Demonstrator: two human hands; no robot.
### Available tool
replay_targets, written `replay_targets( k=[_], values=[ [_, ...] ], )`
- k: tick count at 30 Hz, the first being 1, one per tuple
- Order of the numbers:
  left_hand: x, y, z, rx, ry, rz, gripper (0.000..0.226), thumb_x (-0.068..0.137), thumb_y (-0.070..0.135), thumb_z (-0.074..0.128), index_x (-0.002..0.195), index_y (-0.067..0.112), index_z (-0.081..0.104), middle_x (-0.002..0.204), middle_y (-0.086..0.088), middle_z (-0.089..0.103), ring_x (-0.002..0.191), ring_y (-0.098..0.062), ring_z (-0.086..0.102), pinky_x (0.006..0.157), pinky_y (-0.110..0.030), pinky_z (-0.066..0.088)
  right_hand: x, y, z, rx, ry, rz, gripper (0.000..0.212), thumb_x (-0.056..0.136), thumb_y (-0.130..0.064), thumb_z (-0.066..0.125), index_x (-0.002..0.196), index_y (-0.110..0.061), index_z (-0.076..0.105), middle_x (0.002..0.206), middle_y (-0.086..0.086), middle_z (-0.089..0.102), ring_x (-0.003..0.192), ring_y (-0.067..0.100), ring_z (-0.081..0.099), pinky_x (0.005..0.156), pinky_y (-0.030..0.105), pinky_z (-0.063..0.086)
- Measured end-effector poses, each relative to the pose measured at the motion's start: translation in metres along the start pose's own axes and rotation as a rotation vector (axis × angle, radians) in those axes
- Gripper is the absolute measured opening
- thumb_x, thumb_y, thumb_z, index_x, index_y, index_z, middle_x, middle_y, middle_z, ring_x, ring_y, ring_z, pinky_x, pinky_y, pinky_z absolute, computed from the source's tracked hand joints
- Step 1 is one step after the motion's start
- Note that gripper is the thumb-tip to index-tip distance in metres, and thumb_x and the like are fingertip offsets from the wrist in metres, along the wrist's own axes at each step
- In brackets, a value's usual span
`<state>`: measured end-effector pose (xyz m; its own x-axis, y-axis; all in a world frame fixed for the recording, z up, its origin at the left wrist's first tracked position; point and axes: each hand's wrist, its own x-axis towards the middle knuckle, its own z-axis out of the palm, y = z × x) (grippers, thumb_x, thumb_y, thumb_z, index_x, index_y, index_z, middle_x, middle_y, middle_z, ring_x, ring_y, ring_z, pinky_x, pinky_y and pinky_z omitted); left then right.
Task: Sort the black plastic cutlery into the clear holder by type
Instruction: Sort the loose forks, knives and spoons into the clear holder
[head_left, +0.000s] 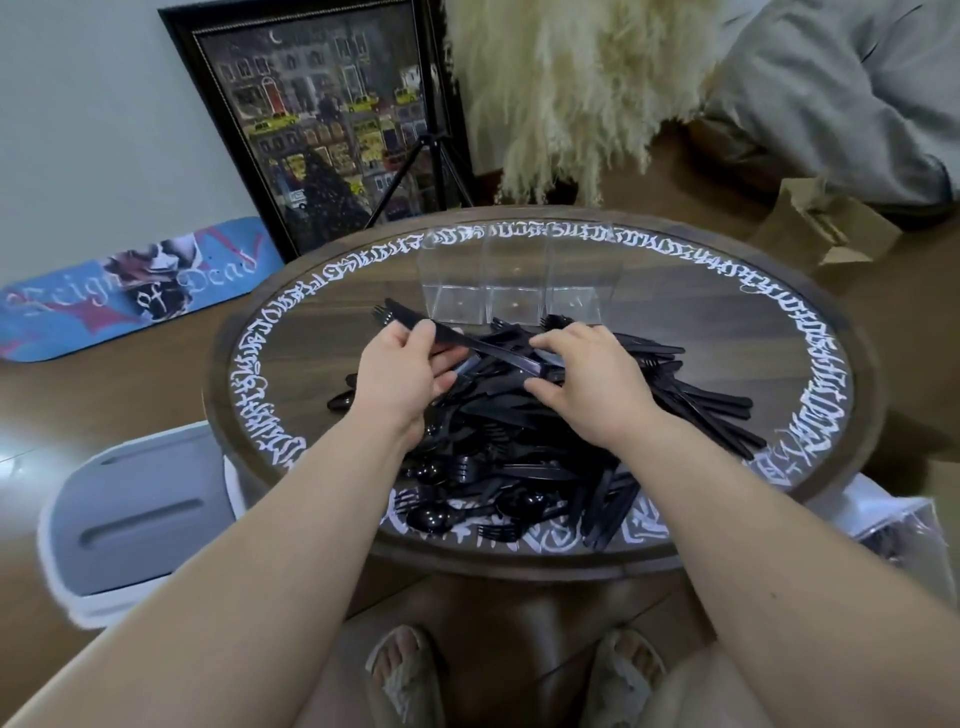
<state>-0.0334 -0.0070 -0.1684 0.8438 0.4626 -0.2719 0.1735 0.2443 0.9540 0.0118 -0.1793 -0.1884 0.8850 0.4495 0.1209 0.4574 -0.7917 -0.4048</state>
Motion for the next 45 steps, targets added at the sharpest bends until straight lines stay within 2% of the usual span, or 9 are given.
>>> replay_targets(
  k=[2, 5, 9, 18, 27, 31, 37, 41, 45],
  values=[
    [-0.004, -0.001, -0.002, -0.02, 0.032, 0.003, 0.014, 0.101, 0.018, 0.04, 0.107, 0.014, 0.052, 0.091, 0.001, 0.072, 0.08, -0.011, 0.072, 0.073, -0.027, 0.051, -0.004, 0.0, -0.002, -0.033, -0.052, -0.019, 0.037, 0.087, -0.039, 0.065, 0.12, -0.023, 0.059, 0.114, -0.003, 0.054, 0.113, 0.02, 0.047, 0.09, 0.032, 0.041],
    [-0.01, -0.001, -0.005, -0.034, 0.09, 0.02, 0.01, 0.098, 0.009, 0.043, 0.096, 0.016, 0.05, 0.087, 0.001, 0.068, 0.077, -0.013, 0.07, 0.07, -0.027, 0.052, -0.009, -0.001, -0.001, -0.062, -0.186, -0.007, 0.027, 0.083, -0.04, 0.07, 0.102, -0.022, 0.064, 0.097, -0.005, 0.054, 0.101, 0.021, 0.055, 0.081, 0.03, 0.045],
    [-0.009, -0.009, -0.012, -0.076, 0.116, 0.009, 0.017, 0.094, 0.005, 0.052, 0.088, 0.02, 0.053, 0.085, 0.002, 0.064, 0.075, -0.01, 0.067, 0.064, -0.022, 0.051, -0.008, -0.003, 0.006, -0.134, -0.338, 0.022, 0.029, 0.082, -0.038, 0.07, 0.105, -0.023, 0.064, 0.104, -0.003, 0.063, 0.098, 0.021, 0.059, 0.084, 0.031, 0.048],
    [0.002, -0.005, -0.019, -0.036, 0.047, -0.015, 0.021, 0.094, 0.007, 0.051, 0.083, 0.018, 0.065, 0.067, 0.002, 0.056, 0.062, -0.009, 0.054, 0.057, -0.021, 0.046, -0.005, -0.007, 0.019, -0.179, -0.225, 0.1, 0.043, 0.082, -0.037, 0.07, 0.119, -0.023, 0.054, 0.117, 0.001, 0.048, 0.107, 0.024, 0.052, 0.083, 0.033, 0.045],
    [0.005, -0.004, -0.013, -0.014, -0.006, -0.057, 0.023, 0.098, 0.011, 0.045, 0.092, 0.022, 0.065, 0.074, 0.006, 0.06, 0.062, -0.003, 0.058, 0.059, -0.021, 0.043, -0.007, -0.007, 0.023, -0.237, -0.168, 0.128, 0.053, 0.084, -0.037, 0.067, 0.132, -0.025, 0.048, 0.13, 0.001, 0.046, 0.12, 0.026, 0.041, 0.093, 0.033, 0.039],
    [0.012, -0.006, -0.012, 0.029, -0.016, -0.076, 0.029, 0.097, 0.003, 0.043, 0.105, 0.019, 0.066, 0.082, 0.004, 0.064, 0.067, -0.003, 0.059, 0.058, -0.021, 0.043, -0.003, -0.005, 0.027, -0.24, -0.107, 0.063, 0.042, 0.088, -0.028, 0.062, 0.129, -0.023, 0.054, 0.124, 0.003, 0.054, 0.116, 0.028, 0.048, 0.091, 0.033, 0.041],
    [0.013, -0.008, -0.009, -0.002, -0.003, -0.085, 0.023, 0.095, 0.001, 0.049, 0.091, 0.016, 0.066, 0.082, 0.001, 0.066, 0.068, -0.003, 0.06, 0.065, -0.021, 0.048, 0.002, 0.003, 0.017, -0.225, -0.079, 0.073, 0.027, 0.093, -0.026, 0.055, 0.118, -0.025, 0.066, 0.113, 0.003, 0.064, 0.114, 0.028, 0.048, 0.088, 0.034, 0.044],
    [0.01, -0.007, -0.007, -0.015, 0.023, -0.074, 0.02, 0.097, 0.007, 0.05, 0.1, 0.018, 0.066, 0.087, 0.002, 0.069, 0.072, -0.006, 0.064, 0.071, -0.026, 0.052, 0.004, 0.011, 0.004, -0.047, -0.049, 0.157, 0.024, 0.092, -0.026, 0.06, 0.113, -0.023, 0.07, 0.112, 0.0, 0.068, 0.11, 0.024, 0.056, 0.088, 0.03, 0.044],
    [0.009, -0.006, -0.004, -0.022, 0.03, -0.061, 0.021, 0.097, 0.009, 0.049, 0.096, 0.022, 0.065, 0.081, 0.004, 0.068, 0.067, -0.004, 0.061, 0.061, -0.021, 0.047, 0.005, 0.015, -0.007, 0.176, -0.025, 0.259, 0.02, 0.085, -0.028, 0.07, 0.103, -0.019, 0.072, 0.093, 0.001, 0.069, 0.092, 0.022, 0.062, 0.08, 0.027, 0.046]
  ],
)
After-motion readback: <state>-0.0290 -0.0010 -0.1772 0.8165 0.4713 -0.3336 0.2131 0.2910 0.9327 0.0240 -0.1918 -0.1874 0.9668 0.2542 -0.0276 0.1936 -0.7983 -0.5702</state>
